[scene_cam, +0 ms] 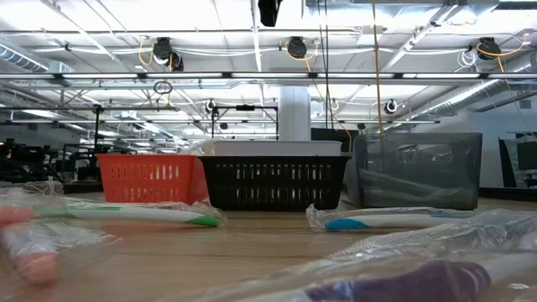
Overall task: Pick & Place Toothbrushes
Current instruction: Put the blue toothbrush into the black basket
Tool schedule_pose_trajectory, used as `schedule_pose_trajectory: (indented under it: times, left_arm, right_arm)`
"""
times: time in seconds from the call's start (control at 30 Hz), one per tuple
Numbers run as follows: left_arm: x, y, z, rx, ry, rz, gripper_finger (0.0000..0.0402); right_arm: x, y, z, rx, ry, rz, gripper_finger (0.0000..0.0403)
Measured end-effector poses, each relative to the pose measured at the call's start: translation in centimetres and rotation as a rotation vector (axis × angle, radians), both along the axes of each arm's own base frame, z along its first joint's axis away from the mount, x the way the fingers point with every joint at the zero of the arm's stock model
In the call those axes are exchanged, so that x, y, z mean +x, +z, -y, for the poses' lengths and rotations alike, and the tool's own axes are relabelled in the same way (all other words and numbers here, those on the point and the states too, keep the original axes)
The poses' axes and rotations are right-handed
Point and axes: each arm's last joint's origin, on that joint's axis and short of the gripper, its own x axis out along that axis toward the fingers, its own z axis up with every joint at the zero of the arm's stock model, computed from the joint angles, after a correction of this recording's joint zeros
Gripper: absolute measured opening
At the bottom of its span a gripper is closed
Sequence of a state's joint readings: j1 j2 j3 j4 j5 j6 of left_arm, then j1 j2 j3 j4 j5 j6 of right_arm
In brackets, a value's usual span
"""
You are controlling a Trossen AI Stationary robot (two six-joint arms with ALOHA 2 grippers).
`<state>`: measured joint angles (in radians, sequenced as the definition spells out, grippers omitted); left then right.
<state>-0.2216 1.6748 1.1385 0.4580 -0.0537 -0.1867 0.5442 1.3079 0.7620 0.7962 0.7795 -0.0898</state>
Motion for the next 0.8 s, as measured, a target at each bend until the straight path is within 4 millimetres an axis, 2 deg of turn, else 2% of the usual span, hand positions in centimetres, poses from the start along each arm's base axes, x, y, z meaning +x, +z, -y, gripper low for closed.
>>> schedule_pose_trajectory:
  times: [0.2,0.63,0.8]
  left_arm:
    - [0.0,-0.1,-0.1,0.021,0.004,-0.009,0.0015]
    - [-0.1,-0.8,-0.1,0.048,0.010,-0.081,0.0007]
    - [-0.3,-1.7,-0.2,0.072,0.033,-0.175,0.0007]
  right_arm:
    - [0.0,-0.1,0.0,-0.005,0.002,-0.007,0.0000]
    - [-0.1,-0.3,-0.2,-0.031,0.004,-0.043,0.0001]
    - [-0.7,0.0,0.0,-0.027,0.002,-0.062,0.0027]
